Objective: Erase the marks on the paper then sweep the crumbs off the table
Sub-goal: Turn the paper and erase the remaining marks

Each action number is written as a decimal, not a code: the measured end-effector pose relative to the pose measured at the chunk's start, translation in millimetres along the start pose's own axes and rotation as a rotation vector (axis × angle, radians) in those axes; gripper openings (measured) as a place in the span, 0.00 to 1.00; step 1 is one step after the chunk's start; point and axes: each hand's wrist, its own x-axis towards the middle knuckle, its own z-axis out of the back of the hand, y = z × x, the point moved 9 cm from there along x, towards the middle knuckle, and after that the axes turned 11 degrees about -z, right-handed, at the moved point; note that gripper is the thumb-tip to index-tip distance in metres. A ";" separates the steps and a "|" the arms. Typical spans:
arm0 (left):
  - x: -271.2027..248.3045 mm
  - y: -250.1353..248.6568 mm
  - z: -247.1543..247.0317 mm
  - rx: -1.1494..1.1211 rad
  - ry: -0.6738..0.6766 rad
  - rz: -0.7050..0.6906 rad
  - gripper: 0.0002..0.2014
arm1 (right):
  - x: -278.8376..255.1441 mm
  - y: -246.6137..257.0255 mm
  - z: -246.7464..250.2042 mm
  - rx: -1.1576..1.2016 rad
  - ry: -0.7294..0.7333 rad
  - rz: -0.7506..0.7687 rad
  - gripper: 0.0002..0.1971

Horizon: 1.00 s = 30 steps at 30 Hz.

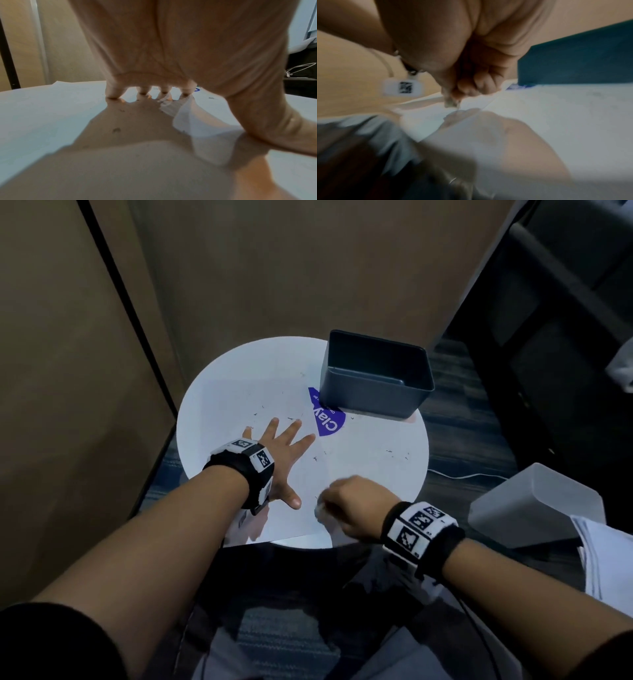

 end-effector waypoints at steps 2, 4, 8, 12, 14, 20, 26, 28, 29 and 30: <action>0.3 0.5 3.4 0.005 -0.013 0.004 0.70 | 19.1 -11.3 23.6 0.004 -0.142 -0.052 0.11; -2.0 0.3 0.1 0.011 0.004 0.011 0.70 | 29.5 -11.0 19.2 -0.023 -0.157 -0.062 0.10; 1.6 0.6 -4.9 0.028 0.021 0.011 0.70 | 9.5 -6.0 -14.0 -0.040 -0.106 -0.063 0.07; -2.6 3.0 -9.9 0.003 0.044 0.017 0.71 | -11.8 4.7 -25.4 -0.027 0.014 0.007 0.09; -2.8 1.6 -10.0 0.000 0.047 0.011 0.71 | -11.7 0.5 -26.1 0.037 0.060 -0.024 0.11; -8.4 -4.6 -4.6 0.022 0.084 0.009 0.71 | -9.7 -37.8 -13.6 0.299 -0.117 -0.227 0.11; -16.1 -14.2 0.5 -0.005 0.056 0.039 0.65 | -19.0 -88.0 -5.3 0.557 -0.231 -0.477 0.08; -20.1 -22.0 7.9 -0.044 -0.014 0.021 0.58 | -20.4 -96.2 -5.0 0.612 -0.206 -0.490 0.06; -23.4 -24.6 12.5 -0.075 -0.055 0.014 0.52 | -21.3 -99.5 -6.4 0.632 -0.194 -0.490 0.06; -27.3 -23.6 16.4 -0.108 -0.093 0.020 0.46 | -22.7 -102.3 -8.2 0.646 -0.189 -0.491 0.06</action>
